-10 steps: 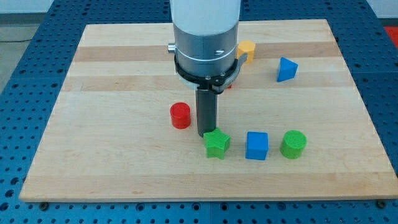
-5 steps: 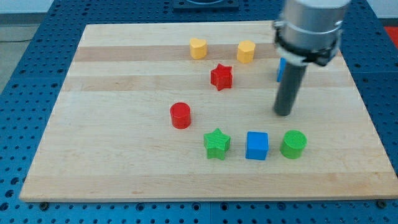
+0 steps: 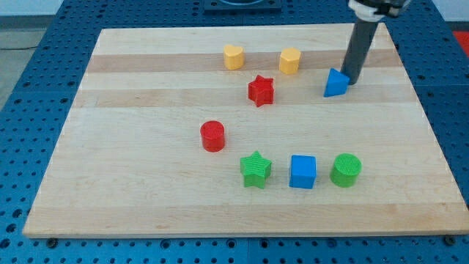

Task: Move the blue triangle to the left of the green star

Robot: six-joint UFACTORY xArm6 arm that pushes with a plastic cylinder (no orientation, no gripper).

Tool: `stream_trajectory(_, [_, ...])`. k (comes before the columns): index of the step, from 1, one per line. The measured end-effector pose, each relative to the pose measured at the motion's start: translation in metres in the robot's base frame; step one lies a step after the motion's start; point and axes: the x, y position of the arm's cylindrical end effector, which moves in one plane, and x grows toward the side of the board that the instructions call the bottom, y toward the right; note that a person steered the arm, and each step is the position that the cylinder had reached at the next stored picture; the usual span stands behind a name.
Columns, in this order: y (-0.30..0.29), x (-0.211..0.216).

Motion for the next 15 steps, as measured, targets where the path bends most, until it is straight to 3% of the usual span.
stream_trajectory(3, [-0.096, 0.077])
stream_trajectory(4, [-0.129, 0.077])
stream_trajectory(7, [-0.049, 0.046])
stream_trajectory(8, [-0.057, 0.026])
stream_trajectory(15, [-0.296, 0.087])
